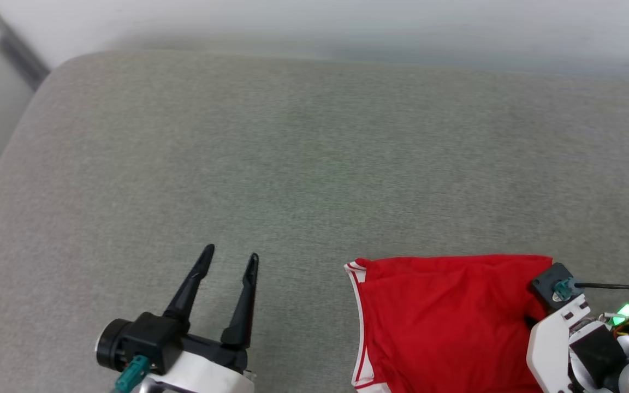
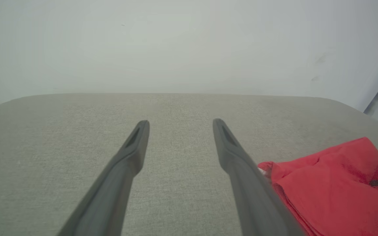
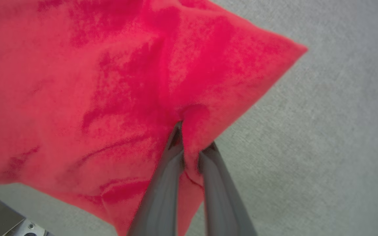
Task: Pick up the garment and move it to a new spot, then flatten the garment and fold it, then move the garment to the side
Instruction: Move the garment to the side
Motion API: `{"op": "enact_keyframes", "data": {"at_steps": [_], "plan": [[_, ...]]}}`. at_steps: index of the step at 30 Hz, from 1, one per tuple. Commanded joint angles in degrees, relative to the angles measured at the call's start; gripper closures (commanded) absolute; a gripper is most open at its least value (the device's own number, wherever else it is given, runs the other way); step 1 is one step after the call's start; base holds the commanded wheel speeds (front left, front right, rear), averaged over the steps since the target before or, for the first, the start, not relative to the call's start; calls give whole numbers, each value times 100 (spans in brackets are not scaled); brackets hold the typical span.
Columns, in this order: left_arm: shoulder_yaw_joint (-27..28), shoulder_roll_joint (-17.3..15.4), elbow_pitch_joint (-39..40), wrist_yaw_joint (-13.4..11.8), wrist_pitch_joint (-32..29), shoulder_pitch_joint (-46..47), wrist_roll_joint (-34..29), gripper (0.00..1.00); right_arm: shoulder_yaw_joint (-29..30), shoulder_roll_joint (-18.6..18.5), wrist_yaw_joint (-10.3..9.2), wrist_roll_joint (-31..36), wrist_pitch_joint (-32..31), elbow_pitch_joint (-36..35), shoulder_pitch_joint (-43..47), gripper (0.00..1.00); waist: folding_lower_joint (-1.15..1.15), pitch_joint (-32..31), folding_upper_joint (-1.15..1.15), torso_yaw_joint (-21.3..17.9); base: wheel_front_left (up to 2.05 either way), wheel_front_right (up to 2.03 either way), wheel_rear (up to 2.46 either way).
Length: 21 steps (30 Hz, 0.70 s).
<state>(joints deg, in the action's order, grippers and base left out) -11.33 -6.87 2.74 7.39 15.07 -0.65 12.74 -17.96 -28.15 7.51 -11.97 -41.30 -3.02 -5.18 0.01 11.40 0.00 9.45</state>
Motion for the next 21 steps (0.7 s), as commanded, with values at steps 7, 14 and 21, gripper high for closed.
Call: {"op": "enact_keyframes", "data": {"at_steps": [7,14,21], "plan": [[-501,18,-108,6,12,271,-110,0,-430,-1368,-6,370,-162,-428,-742,100,-1,112,0,-968,0,0,0],[-1009,8,-174,6,12,670,-210,0,-671,-2385,-6,204,-90,-338,-1322,100,-1,584,0,-1728,0,0,0],[-1495,-102,-272,6,12,1248,-301,0,-453,-2802,-6,-92,710,701,-2003,100,-1,1277,0,-2296,0,0,0]]}}
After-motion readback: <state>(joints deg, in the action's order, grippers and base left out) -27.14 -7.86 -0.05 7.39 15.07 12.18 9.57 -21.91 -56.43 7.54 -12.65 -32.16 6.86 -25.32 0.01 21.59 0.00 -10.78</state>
